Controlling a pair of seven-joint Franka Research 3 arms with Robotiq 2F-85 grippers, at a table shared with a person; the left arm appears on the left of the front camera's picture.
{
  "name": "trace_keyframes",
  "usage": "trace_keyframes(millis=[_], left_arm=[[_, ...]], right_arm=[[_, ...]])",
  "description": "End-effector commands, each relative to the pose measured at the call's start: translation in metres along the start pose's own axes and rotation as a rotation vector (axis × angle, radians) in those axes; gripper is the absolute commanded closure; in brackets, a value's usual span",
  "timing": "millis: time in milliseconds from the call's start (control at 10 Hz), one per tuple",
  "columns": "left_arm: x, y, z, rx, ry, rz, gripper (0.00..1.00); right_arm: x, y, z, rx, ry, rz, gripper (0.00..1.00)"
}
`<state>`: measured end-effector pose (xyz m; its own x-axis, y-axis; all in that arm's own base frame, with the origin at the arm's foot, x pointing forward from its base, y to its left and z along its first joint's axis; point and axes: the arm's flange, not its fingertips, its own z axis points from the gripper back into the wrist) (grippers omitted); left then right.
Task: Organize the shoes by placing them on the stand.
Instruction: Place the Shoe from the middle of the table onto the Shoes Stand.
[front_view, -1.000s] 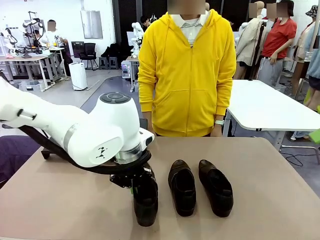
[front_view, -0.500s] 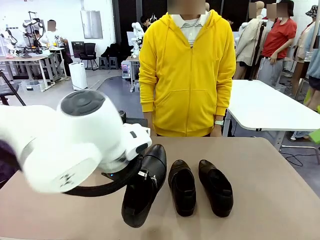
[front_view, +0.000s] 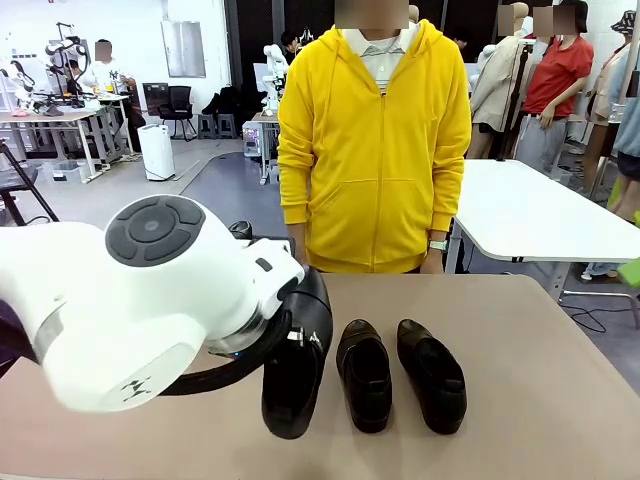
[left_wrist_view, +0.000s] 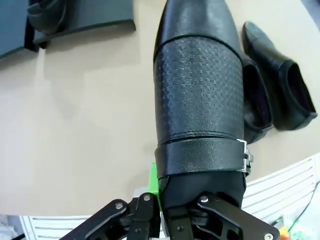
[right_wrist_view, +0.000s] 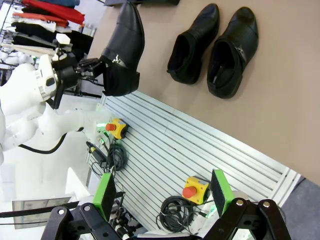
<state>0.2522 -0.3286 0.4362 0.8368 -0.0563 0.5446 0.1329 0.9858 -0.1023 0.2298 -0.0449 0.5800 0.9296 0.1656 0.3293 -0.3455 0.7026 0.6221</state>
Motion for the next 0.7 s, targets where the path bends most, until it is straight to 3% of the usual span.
trace_keyframes(millis=[0,100,500,600], left_arm=[[0.006,0.009,0.004,-0.013,0.013,-0.052,1.00],[0.000,0.000,0.000,0.000,0.000,0.000,1.00],[0.119,0.067,-0.006,-0.059,0.019,-0.082,1.00],[0.160,0.088,-0.019,-0.057,0.040,-0.027,1.00]], right_arm=[[0.001,0.003,0.003,0.013,-0.002,-0.012,0.00],[0.001,0.003,0.003,0.013,-0.002,-0.012,0.00],[0.001,0.003,0.003,0.013,-0.002,-0.012,0.00],[0.001,0.003,0.003,0.013,-0.002,-0.012,0.00]])
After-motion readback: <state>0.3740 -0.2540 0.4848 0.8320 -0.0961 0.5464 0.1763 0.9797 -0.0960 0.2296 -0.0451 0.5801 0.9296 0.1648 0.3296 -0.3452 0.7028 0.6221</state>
